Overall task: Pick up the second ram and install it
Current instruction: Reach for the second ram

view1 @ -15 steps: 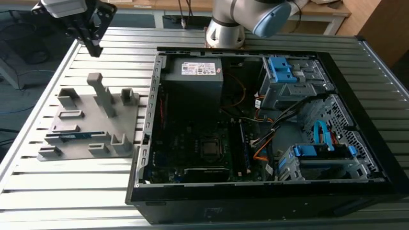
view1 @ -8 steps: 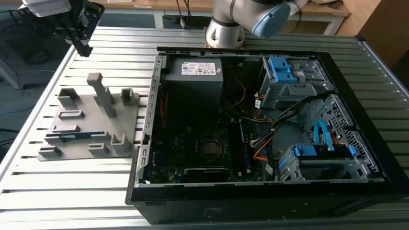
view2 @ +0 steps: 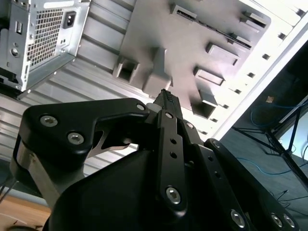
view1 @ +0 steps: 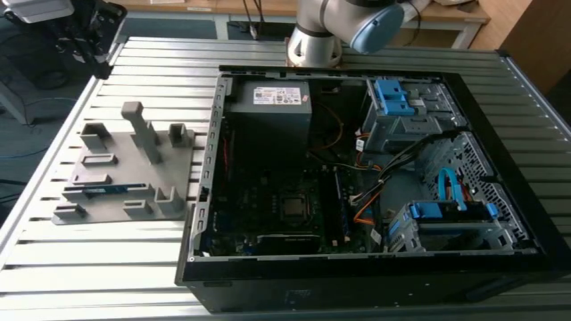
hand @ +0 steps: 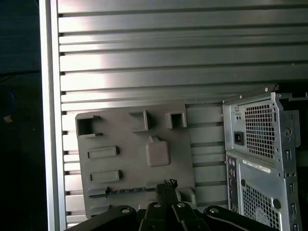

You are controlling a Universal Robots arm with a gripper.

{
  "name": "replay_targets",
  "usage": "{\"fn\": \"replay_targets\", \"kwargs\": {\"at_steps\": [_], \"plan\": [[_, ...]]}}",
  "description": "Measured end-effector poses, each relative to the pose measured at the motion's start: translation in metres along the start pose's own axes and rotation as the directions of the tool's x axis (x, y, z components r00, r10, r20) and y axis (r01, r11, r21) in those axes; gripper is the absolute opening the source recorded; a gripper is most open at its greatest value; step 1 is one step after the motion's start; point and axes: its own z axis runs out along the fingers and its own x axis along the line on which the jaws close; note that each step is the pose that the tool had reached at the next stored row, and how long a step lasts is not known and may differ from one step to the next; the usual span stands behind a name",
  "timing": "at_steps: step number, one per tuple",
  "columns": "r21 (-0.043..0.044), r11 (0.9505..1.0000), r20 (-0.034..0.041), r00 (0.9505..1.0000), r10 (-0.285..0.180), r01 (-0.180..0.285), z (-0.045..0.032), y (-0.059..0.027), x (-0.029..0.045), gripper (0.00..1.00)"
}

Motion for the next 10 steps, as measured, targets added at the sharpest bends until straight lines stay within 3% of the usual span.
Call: {"fn": "replay_targets", "kwargs": {"at_steps": [10], "plan": [[0.0001, 1.0000, -0.0001, 1.0000, 0.000, 0.000, -0.0003, -0.0022, 0.0266, 0.10]]}}
